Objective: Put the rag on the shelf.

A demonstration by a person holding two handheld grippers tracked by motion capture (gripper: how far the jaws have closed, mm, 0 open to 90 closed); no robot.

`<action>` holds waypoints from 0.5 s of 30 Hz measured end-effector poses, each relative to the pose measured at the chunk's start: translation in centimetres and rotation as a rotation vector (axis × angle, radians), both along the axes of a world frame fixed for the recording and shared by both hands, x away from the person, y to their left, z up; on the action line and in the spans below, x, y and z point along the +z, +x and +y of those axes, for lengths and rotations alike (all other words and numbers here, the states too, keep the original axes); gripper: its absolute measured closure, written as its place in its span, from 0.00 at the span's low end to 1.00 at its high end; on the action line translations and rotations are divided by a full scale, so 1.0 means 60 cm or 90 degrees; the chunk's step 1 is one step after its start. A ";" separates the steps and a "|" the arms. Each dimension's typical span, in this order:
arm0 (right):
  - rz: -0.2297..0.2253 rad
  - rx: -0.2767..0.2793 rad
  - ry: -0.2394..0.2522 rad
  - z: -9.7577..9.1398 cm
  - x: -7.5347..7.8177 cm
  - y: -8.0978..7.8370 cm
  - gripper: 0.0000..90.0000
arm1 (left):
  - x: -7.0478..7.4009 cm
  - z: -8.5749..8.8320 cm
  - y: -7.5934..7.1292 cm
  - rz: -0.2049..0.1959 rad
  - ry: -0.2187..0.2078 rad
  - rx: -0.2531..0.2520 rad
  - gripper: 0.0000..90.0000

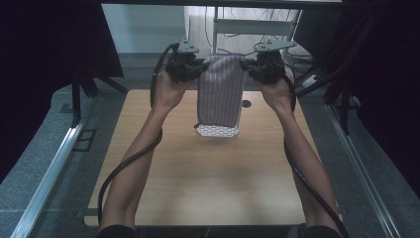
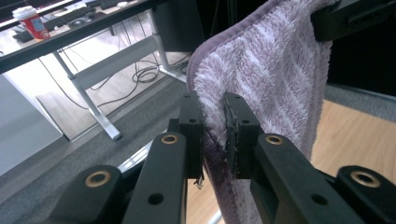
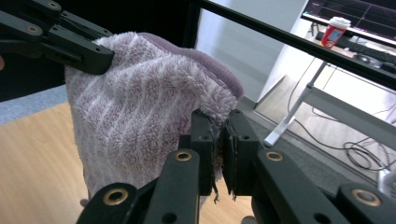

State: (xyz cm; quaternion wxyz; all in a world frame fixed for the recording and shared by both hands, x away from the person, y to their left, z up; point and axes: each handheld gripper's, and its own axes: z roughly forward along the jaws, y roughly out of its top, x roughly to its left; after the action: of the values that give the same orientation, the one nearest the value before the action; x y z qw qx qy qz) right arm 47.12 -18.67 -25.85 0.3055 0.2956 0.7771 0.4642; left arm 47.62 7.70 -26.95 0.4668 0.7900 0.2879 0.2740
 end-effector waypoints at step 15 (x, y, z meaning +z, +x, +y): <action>0.003 -0.032 0.019 0.012 0.006 0.062 0.92 | -0.009 0.002 0.066 -0.001 -0.039 0.051 0.86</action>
State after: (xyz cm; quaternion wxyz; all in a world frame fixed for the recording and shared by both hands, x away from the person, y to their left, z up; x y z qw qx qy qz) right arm 50.84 -17.95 -25.52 0.3108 0.3207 0.7629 0.4675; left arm 51.59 7.84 -27.52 0.4799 0.7628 0.3273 0.2841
